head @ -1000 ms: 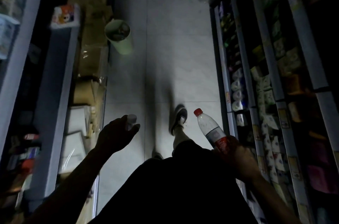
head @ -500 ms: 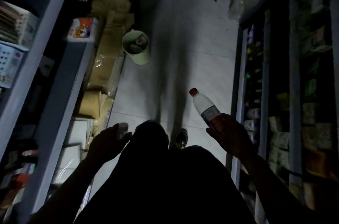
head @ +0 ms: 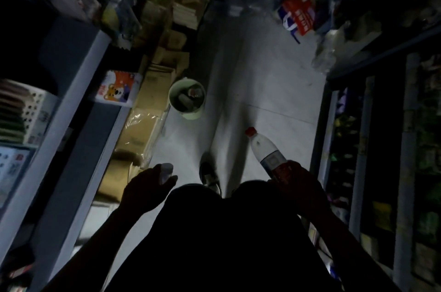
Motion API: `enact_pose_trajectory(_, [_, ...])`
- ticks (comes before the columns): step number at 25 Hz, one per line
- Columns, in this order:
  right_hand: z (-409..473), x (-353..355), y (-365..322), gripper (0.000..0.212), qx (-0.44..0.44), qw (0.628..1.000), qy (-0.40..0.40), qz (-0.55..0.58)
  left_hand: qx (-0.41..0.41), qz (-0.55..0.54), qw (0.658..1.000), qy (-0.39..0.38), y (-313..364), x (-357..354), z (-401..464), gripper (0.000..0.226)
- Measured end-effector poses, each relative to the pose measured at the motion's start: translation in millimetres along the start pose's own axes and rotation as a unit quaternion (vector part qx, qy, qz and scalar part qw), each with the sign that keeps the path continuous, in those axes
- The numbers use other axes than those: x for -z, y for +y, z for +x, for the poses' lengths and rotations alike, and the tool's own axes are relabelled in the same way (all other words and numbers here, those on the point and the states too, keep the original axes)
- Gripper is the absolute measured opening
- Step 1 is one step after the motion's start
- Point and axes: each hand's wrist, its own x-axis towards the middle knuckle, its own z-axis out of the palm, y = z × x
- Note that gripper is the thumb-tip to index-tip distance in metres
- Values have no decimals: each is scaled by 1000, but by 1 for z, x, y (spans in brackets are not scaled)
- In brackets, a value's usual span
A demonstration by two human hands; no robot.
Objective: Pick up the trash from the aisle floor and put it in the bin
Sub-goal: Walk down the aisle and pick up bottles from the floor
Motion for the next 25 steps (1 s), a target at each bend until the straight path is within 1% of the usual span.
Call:
enact_pose_trajectory(2, [23, 12, -9, 65, -17, 1000, -16, -1, -43, 39, 998, 7, 21, 27, 42, 52])
enact_pose_trajectory(3, [31, 17, -11, 68, -19, 999, -23, 12, -62, 42, 997, 16, 31, 37, 61, 52])
enact_pose_trajectory(4, [43, 22, -11, 70, -29, 999, -23, 17, -67, 42, 997, 23, 43, 47, 82, 51])
enact_pose_trajectory(6, [67, 33, -17, 65, -41, 999, -7, 0, -61, 53, 996, 32, 61, 65, 124, 53])
enact_pose_trajectory(7, [84, 40, -18, 61, -47, 999, -12, 2, -51, 50, 997, 33, 70, 73, 146, 53])
enact_pose_trajectory(9, [133, 56, -24, 59, -55, 996, -65, 27, -25, 40, 998, 29, 89, 85, 187, 51])
enact_pose_trajectory(10, [159, 64, -30, 62, -51, 994, -95, 35, -9, 39, 999, 25, 98, 90, 205, 49])
enact_pose_trajectory(11, [185, 70, -35, 69, -43, 993, -104, 34, 6, 30, 999, 21, 106, 95, 220, 49])
enact_pose_trajectory(12, [215, 78, -42, 73, -39, 994, -100, 17, 27, 10, 999, 18, 116, 100, 238, 49])
enact_pose_trajectory(13, [238, 86, -51, 71, -26, 995, -93, 6, 50, -17, 998, 15, 124, 105, 249, 49])
enact_pose_trajectory(15, [281, 102, -75, 62, 5, 994, -105, -2, 107, -98, 989, 9, 132, 109, 271, 46])
enact_pose_trajectory(17, [322, 111, -102, 57, 38, 993, -107, -19, 164, -193, 967, -1, 129, 108, 295, 45])
enact_pose_trajectory(20, [381, 100, -144, 61, 71, 983, -163, -39, 240, -304, 922, 16, 113, 103, 331, 66])
enact_pose_trajectory(22, [410, 74, -166, 66, 54, 974, -217, -38, 282, -376, 883, 3, 98, 93, 356, 70])
enact_pose_trajectory(25, [452, 13, -189, 76, -8, 957, -288, -14, 332, -420, 844, -24, 58, 58, 410, 69])
